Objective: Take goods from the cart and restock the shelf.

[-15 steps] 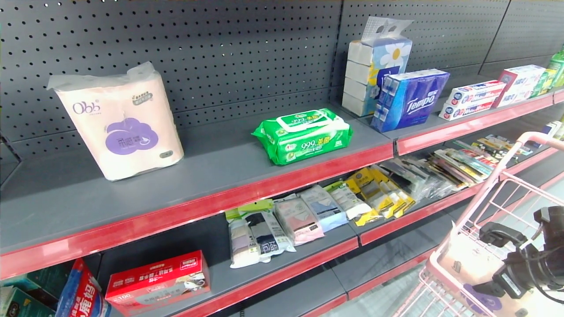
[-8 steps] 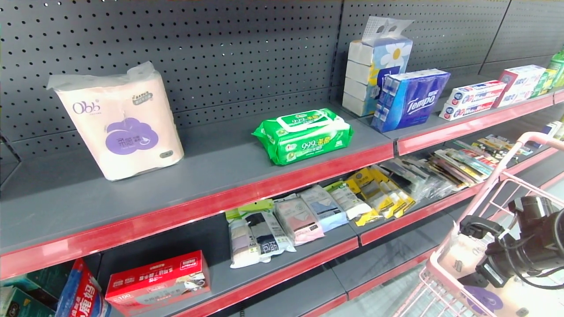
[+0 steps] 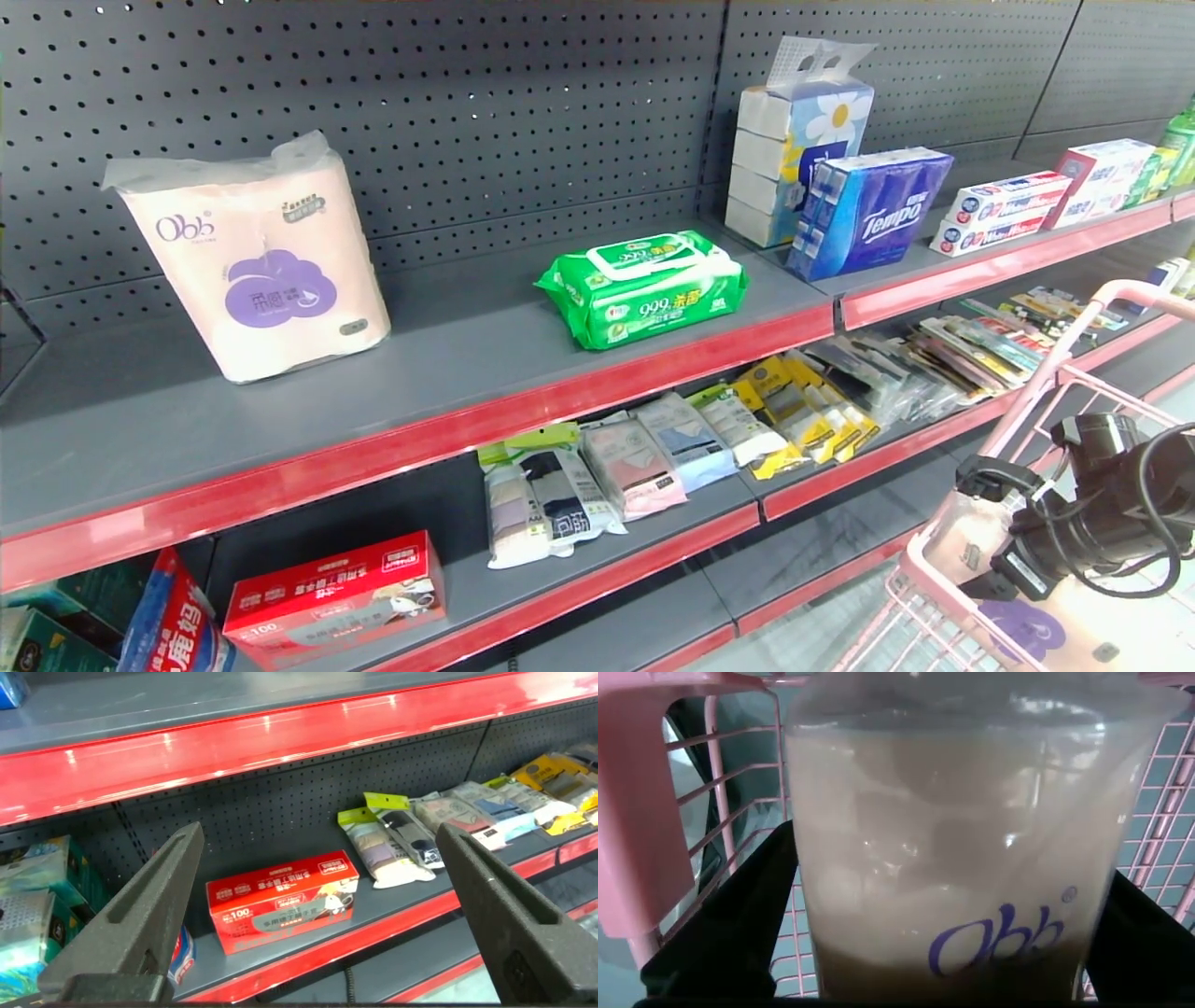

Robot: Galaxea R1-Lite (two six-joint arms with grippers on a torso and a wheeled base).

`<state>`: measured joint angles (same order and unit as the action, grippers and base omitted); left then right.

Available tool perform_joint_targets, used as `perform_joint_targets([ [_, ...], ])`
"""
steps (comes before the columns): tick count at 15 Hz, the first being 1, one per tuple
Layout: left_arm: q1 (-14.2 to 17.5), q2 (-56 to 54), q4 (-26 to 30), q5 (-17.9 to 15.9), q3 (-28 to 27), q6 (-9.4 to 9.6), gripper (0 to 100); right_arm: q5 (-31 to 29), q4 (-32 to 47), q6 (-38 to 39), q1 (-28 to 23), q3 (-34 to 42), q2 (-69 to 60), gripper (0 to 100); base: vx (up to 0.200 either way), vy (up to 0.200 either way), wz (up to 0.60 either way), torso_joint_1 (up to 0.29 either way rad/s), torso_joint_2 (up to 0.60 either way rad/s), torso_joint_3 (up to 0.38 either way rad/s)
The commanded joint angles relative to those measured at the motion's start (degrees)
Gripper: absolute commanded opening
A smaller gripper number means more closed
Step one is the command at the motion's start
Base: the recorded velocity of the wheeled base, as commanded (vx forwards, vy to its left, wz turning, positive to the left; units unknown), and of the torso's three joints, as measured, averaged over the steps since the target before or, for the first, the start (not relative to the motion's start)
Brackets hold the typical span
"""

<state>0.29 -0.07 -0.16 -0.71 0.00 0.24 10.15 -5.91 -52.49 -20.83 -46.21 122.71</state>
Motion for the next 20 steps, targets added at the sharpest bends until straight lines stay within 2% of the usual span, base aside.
perform_joint_targets([
  [1,0.06,0.07,-0.02,0.0,0.0,0.02,100,0.04,0.11,-0.15,-0.26,0.16,0.86,100,0.0,0.0,0.0,0.0,0.0,0.0],
  [3,-0.03,0.07,-0.02,0.0,0.0,0.02,100,-0.05,0.38,-0.77,-0.35,0.16,1.13,100,0.0,0.0,0.0,0.0,0.0,0.0],
  [7,-0.03,0.07,-0.02,0.0,0.0,0.02,100,-1.45,5.82,-2.7,-0.52,-2.74,1.13,100,0.0,0.0,0.0,0.0,0.0,0.0],
  [10,0.06,0.07,-0.02,0.0,0.0,0.02,100,-3.12,6.0,-3.14,-0.52,-3.09,1.48,100,0.0,0.0,0.0,0.0,0.0,0.0],
  [20,0.06,0.07,-0.02,0.0,0.0,0.02,100,-3.21,6.09,-3.05,-0.61,-2.92,2.8,100,0.0,0.0,0.0,0.0,0.0,0.0],
])
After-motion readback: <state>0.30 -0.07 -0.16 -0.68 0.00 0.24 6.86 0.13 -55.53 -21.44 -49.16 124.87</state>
